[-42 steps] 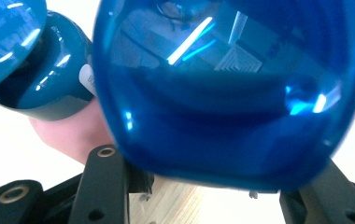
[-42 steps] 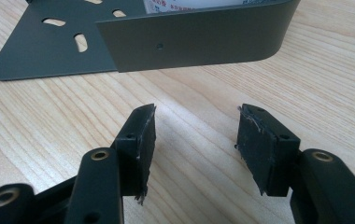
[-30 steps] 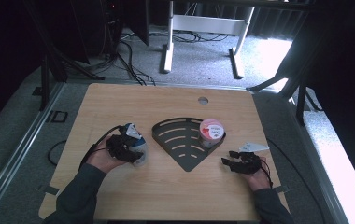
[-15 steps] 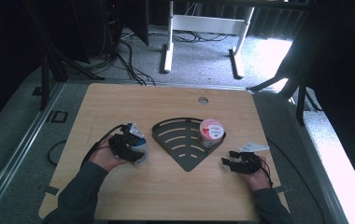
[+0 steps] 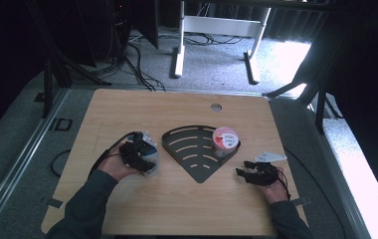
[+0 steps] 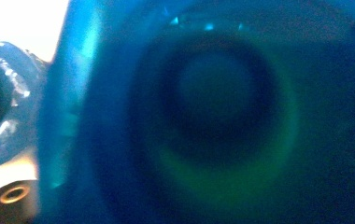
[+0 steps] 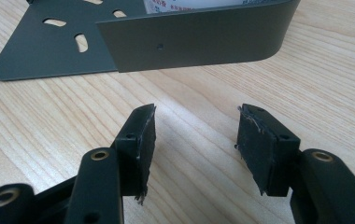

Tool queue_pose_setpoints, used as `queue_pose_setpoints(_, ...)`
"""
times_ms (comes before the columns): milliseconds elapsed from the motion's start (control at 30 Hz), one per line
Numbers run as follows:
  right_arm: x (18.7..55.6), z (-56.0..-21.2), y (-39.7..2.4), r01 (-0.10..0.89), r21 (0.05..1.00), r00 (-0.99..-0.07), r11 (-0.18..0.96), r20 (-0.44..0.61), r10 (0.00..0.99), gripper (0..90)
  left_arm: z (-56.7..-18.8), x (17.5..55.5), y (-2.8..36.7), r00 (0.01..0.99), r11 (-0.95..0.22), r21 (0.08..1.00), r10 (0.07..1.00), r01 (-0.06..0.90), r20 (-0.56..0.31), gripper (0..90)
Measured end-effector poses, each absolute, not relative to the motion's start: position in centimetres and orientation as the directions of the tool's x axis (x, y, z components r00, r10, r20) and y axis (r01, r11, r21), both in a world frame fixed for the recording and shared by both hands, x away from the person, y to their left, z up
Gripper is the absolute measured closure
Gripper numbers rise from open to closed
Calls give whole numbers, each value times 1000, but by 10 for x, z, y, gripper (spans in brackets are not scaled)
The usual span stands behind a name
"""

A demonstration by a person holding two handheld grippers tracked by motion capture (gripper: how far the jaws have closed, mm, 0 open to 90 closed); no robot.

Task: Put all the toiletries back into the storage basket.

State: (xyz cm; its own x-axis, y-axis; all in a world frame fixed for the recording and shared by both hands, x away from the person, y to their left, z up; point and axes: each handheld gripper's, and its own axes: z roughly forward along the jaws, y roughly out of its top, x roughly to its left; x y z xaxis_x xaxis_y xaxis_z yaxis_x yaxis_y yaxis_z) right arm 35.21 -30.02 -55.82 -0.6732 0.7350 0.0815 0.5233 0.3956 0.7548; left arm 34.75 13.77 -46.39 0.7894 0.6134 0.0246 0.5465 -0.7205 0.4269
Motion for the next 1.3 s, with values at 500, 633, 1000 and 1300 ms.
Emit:
queue_pose_setpoints(500,352,-558,-300,523,755,-673,396,82,735,465,-467,350,133,793,-726,415,608,548,17,533)
queue_pose_setpoints(633,352,-558,-300,524,754,-673,396,82,735,464,-467,351,132,794,-725,414,608,550,11,533)
queue_pose_setpoints(1000,352,-558,-300,524,754,-673,395,82,735,465,-467,351,131,800,-736,403,600,544,15,545)
queue_pose_setpoints(1300,352,-558,-300,523,755,-673,396,82,735,464,-465,350,125,801,-742,395,597,541,26,552)
